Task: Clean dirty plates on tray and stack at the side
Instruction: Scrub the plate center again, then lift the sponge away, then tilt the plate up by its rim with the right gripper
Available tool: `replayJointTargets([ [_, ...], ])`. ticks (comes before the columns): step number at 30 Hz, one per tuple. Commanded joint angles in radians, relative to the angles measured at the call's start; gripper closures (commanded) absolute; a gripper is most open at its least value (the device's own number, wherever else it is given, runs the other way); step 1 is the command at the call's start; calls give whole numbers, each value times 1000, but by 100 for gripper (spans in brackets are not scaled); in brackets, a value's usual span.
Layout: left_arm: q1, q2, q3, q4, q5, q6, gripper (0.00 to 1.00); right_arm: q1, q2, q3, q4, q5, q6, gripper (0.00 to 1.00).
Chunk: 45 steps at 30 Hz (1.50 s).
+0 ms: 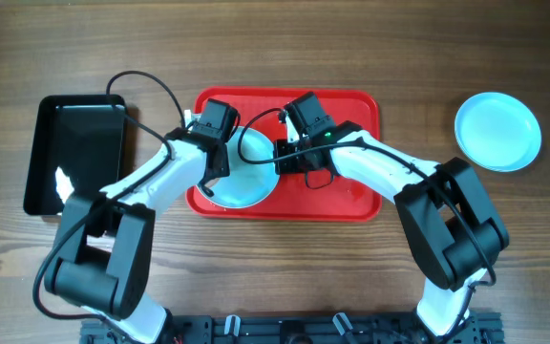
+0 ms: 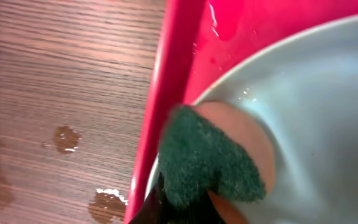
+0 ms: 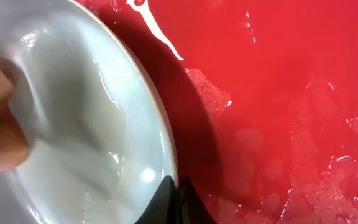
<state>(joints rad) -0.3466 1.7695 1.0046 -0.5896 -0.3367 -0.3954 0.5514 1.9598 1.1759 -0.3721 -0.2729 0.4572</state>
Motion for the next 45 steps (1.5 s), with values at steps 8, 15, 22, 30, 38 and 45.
replayJointTargets([
  [8, 35, -139, -29, 33, -146, -40, 96, -34, 23, -6, -31, 150, 16, 95],
  [15, 35, -150, -29, 34, 63, -39, 96, -34, 23, -6, -31, 150, 16, 96],
  [22, 35, -177, -29, 20, 101, -39, 96, -34, 22, -6, -36, 150, 16, 96],
  [30, 35, -189, -29, -75, 101, -39, 96, -58, -71, 29, -80, 203, 14, 96],
  [38, 35, -189, -29, -125, 102, -40, 96, -61, -246, 75, -221, 578, -122, 96],
  [45, 35, -185, -29, -76, 301, -38, 96, -60, -400, 106, -292, 961, -311, 96],
])
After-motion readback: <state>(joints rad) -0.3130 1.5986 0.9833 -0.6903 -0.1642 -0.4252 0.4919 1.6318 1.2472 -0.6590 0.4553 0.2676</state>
